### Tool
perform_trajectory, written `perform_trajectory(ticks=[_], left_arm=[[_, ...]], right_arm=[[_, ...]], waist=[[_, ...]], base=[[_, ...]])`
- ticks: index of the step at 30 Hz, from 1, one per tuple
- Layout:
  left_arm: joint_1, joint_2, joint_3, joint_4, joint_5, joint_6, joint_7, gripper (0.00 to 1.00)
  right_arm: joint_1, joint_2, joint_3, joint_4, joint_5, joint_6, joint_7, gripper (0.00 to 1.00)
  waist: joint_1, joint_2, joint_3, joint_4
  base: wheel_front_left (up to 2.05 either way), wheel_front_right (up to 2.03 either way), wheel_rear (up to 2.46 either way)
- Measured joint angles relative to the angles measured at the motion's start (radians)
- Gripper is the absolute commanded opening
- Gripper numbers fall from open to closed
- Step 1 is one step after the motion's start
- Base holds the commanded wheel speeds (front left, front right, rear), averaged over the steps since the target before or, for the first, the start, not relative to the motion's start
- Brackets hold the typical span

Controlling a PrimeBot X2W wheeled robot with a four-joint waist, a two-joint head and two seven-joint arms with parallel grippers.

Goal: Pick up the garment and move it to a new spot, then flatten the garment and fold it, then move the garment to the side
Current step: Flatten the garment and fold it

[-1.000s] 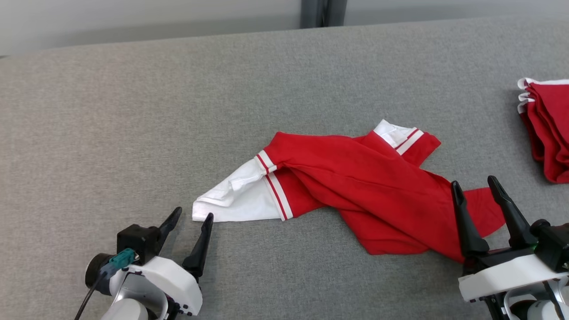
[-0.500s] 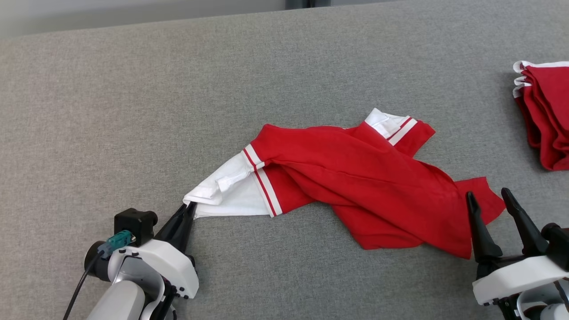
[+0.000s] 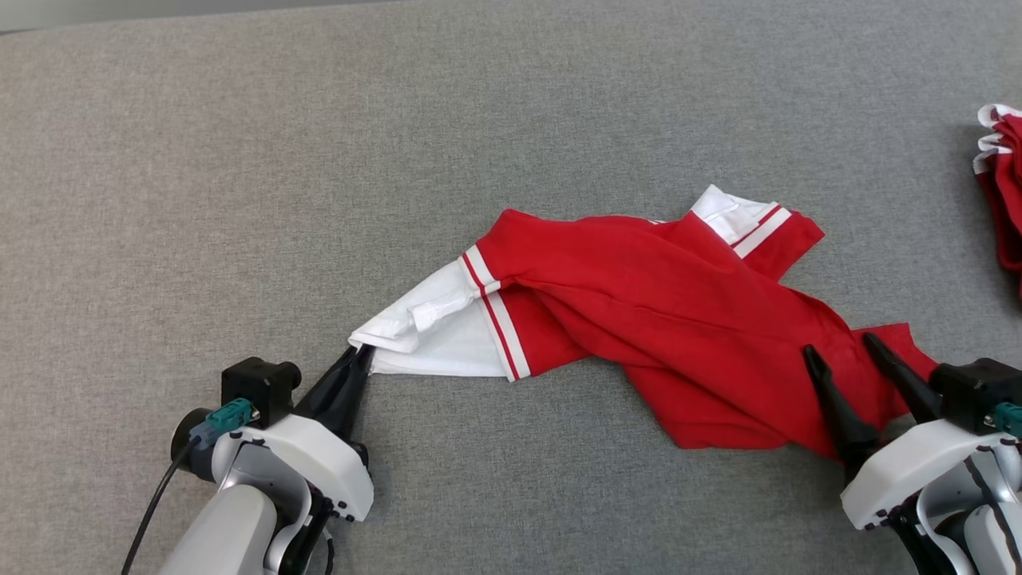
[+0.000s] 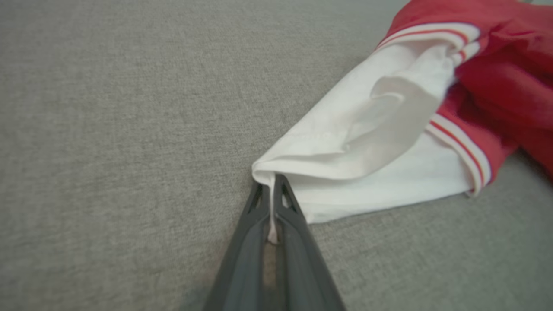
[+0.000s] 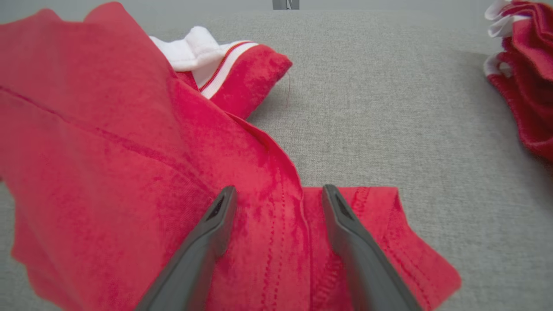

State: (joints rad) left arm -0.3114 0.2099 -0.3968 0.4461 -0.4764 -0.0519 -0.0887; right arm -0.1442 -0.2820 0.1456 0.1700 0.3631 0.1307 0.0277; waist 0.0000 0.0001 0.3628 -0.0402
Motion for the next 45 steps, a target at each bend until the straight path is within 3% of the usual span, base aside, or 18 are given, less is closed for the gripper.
perform_trajectory(ticks=[3, 4, 5, 6, 7, 9, 19, 27, 34, 45], left_arm=[[-0.002, -0.001, -0.001, 0.002, 0.0, 0.0, -0.007, 0.0], [-0.002, -0.001, -0.001, 0.002, -0.001, 0.0, -0.009, 0.0], [-0.002, -0.001, -0.001, 0.003, -0.001, 0.0, -0.01, 0.0], [-0.002, -0.001, -0.001, 0.003, -0.001, 0.0, -0.011, 0.0], [-0.003, 0.0, -0.001, 0.003, -0.001, 0.001, -0.013, 0.0], [-0.003, 0.002, -0.002, 0.003, -0.001, 0.002, -0.015, 0.0], [-0.003, 0.026, 0.018, -0.043, 0.004, 0.032, -0.078, 0.0], [-0.096, 0.09, 0.076, -0.242, 0.051, 0.075, -0.132, 0.0], [-0.257, 0.14, 0.101, -0.383, 0.088, 0.086, -0.095, 0.0], [-0.637, 0.196, 0.123, -0.476, 0.114, 0.043, 0.031, 0.0]], right_arm=[[-0.007, -0.008, 0.019, 0.002, 0.005, 0.0, 0.0, 0.92], [-0.008, -0.01, 0.024, 0.001, 0.005, 0.0, -0.002, 0.82], [-0.009, -0.01, 0.03, 0.0, 0.006, 0.0, -0.002, 0.69], [-0.01, -0.01, 0.037, -0.003, 0.007, 0.0, -0.003, 0.47], [-0.01, -0.011, 0.043, -0.006, 0.007, 0.0, -0.008, 0.42], [-0.011, -0.011, 0.05, -0.014, 0.007, 0.0, -0.011, 0.0], [-0.032, -0.018, 0.022, -0.082, 0.005, 0.0, -0.06, 0.0], [-0.152, -0.066, -0.028, -0.137, -0.002, 0.0, -0.08, 0.0], [-0.341, -0.11, -0.042, -0.18, 0.006, 0.0, -0.078, 0.0], [-0.641, -0.181, -0.009, -0.179, 0.049, 0.0, -0.035, 0.0]], waist=[[0.0, 0.0, 0.004, 0.002], [0.0, 0.0, 0.004, 0.002], [0.0, 0.0, 0.005, 0.001], [0.0, 0.0, 0.005, 0.0], [0.0, 0.0, 0.005, -0.001], [0.0, 0.0, 0.005, -0.004], [0.0, 0.0, -0.016, -0.014], [0.0, 0.0, -0.071, -0.019], [0.0, 0.0, -0.125, -0.02], [0.0, 0.0, -0.181, -0.031]], base=[[0.0, 0.0, 0.0], [0.0, 0.0, 0.0], [0.0, 0.0, 0.0], [0.0, 0.0, 0.0], [0.0, 0.0, 0.0], [0.0, 0.0, 0.0], [0.0, 0.0, 0.0], [0.0, 0.0, 0.0], [0.0, 0.0, 0.0], [0.0, 0.0, 0.0]])
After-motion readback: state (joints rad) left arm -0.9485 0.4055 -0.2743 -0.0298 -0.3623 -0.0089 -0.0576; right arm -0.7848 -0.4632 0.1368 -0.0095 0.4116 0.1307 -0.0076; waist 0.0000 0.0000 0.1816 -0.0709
